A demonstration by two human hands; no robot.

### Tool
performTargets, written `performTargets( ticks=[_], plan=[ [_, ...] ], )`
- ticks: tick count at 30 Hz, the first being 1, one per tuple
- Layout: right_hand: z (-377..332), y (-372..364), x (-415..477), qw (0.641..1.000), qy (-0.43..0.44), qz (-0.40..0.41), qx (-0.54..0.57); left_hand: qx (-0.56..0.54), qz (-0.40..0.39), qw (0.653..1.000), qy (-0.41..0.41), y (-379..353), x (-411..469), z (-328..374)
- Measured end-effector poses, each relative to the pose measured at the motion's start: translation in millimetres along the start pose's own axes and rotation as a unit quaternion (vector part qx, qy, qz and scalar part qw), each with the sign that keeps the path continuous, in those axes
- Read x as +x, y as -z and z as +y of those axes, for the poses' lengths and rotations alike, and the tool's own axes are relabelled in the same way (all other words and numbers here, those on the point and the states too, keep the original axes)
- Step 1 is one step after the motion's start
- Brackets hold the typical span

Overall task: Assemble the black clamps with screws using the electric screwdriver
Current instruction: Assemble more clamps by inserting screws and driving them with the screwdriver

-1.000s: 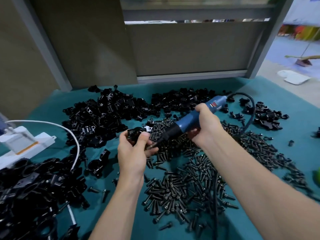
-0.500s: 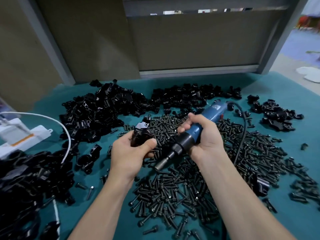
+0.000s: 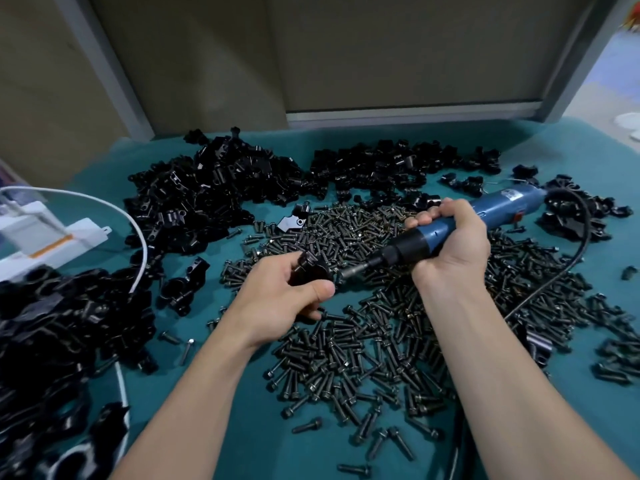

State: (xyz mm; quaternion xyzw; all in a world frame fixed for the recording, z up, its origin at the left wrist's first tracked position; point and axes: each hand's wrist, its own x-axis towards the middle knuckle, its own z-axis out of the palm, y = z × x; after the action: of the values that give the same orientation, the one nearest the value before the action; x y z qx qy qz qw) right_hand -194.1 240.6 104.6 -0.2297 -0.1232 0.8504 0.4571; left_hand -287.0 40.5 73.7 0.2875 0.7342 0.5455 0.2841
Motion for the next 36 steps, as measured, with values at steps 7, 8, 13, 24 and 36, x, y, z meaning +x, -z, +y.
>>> performTargets(
  ticks=[7,8,13,24,36],
  plan=[
    [4.2,3.2,1.5,1.0,0.015,-0.006,-0.004,0.037,-0.024,0.999,-0.018,8.1,-3.4,-1.1],
    [4.7,3.2,1.7,1.0,0.015,-0.008,-0.005,0.048,-0.028,0.998,-0.017,8.5,-3.9,-0.1],
    [10.6,2.4,1.9,1.0,0.01,-0.017,-0.018,0.089,-0.046,0.995,-0.017,12.3,-5.4,3.1],
    [14.0,3.5,0.7,0.998,0.011,-0.06,-0.023,0.106,-0.022,0.994,-0.009,10.6,-7.0,2.1],
    [15.0,4.5,-0.9,0.997,0.022,-0.071,-0.031,0.133,0.021,0.991,-0.028,2.2,-8.5,0.5]
  ],
)
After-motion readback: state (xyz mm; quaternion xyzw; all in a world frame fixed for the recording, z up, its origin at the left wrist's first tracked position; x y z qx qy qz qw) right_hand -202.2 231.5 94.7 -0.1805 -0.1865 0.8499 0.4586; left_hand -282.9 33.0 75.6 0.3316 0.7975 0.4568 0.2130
